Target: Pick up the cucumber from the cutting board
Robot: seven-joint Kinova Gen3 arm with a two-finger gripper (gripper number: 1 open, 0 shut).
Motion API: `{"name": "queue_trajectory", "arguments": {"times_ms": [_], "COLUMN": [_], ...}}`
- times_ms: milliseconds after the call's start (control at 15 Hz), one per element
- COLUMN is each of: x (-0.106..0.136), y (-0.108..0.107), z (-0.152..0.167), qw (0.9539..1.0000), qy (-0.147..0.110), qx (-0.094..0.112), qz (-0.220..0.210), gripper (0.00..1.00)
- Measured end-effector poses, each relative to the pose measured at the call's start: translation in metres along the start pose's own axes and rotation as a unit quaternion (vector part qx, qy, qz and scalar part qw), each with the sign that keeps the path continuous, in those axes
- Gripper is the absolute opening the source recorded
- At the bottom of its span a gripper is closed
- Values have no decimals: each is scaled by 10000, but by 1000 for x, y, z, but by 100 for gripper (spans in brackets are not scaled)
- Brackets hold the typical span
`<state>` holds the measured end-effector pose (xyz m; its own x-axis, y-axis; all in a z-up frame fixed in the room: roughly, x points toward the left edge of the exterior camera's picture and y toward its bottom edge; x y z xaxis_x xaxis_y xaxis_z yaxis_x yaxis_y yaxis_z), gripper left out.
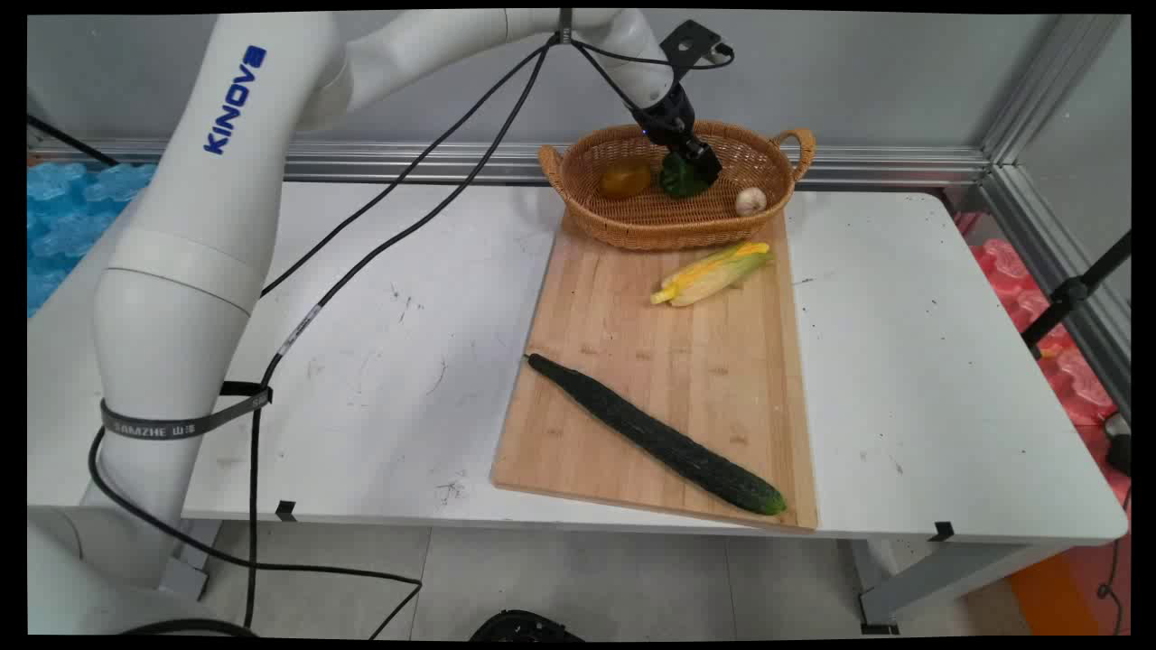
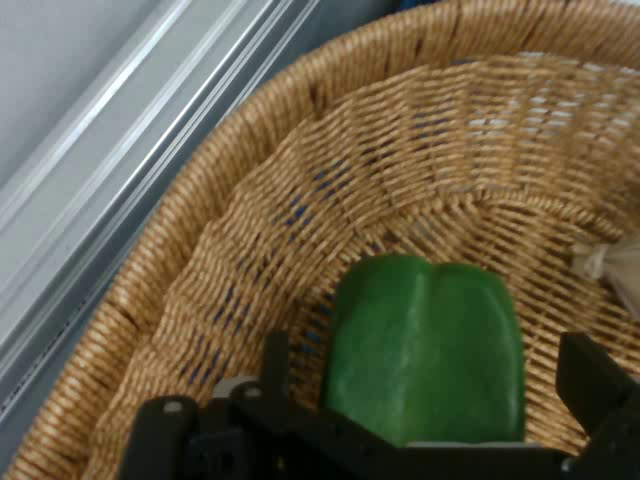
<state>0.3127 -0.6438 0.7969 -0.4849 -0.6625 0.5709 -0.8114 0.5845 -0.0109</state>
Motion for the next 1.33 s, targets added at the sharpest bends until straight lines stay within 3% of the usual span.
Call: {"name": "queue_trajectory", "arguments": {"times_ms": [267,600,1333], "x": [3,0,-56], "y": [5,18,59], "z": [-17,-64,-198], "qw": [9999,9992,9944], "qy": [108,285,235], "qx": [-26,-68,-393], "qz": [92,272,953], "gripper": [100,100,100]}}
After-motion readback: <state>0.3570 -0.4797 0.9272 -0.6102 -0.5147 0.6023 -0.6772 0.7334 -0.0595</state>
